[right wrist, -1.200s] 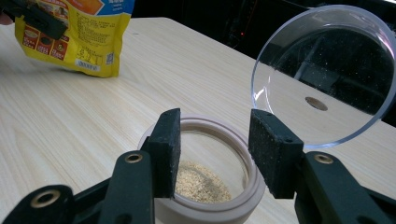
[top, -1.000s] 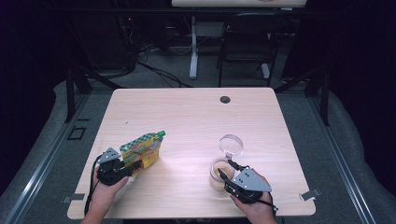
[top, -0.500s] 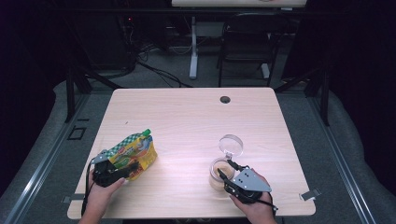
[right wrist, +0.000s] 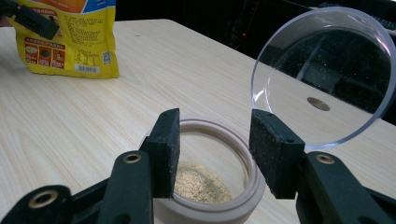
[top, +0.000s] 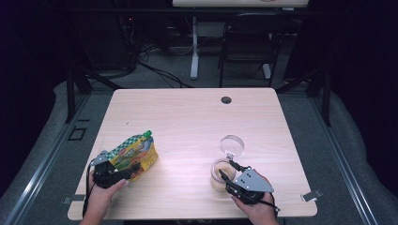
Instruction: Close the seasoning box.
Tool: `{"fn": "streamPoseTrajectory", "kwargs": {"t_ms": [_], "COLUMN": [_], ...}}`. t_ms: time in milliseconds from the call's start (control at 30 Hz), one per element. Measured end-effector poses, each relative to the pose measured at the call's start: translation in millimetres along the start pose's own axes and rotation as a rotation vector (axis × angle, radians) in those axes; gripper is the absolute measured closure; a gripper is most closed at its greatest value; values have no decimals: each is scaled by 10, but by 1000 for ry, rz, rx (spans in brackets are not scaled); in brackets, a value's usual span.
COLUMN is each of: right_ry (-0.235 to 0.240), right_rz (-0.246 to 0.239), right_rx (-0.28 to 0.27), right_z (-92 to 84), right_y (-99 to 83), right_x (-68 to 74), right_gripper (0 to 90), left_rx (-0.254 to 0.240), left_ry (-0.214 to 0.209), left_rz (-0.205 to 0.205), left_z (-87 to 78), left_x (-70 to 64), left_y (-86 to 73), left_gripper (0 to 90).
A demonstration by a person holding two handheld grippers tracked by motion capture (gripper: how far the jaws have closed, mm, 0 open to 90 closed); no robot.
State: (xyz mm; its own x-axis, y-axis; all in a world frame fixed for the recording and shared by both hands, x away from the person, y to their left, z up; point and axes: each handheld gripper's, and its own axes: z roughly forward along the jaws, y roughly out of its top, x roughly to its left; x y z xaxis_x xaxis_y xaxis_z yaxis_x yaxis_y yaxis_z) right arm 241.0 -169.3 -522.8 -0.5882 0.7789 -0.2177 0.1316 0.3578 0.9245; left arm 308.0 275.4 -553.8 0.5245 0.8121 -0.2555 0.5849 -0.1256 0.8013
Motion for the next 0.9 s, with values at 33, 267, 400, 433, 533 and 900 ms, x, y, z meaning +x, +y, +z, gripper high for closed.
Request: {"fn": "streamPoseTrajectory", "kwargs": {"t_ms": [33, 267, 400, 433, 533, 900], "right_ry": [0, 0, 2, 3, 6, 7], "right_rz": [-1, 13, 18, 18, 21, 59], "right_rx": [1, 5, 3, 4, 1, -4], "right_z": [-2, -17, -21, -24, -31, -123], "right_y": [1, 7, 11, 12, 17, 44], "right_x": [-3, -19, -24, -25, -30, -107], "right_gripper": [533, 524, 521, 521, 519, 520], "left_rx": [-2, -8, -22, -20, -21, -25], "left_ry": [-3, -7, -5, -5, -5, 3], "left_rz": [0, 13, 8, 12, 11, 21], "left_z": [-3, -93, -145, -154, -184, -295], "left_x": [-4, -25, -34, -35, -61, -158], "left_y": [1, -41, -65, -68, -73, -103], "left_gripper": [413, 402, 393, 391, 389, 393]}}
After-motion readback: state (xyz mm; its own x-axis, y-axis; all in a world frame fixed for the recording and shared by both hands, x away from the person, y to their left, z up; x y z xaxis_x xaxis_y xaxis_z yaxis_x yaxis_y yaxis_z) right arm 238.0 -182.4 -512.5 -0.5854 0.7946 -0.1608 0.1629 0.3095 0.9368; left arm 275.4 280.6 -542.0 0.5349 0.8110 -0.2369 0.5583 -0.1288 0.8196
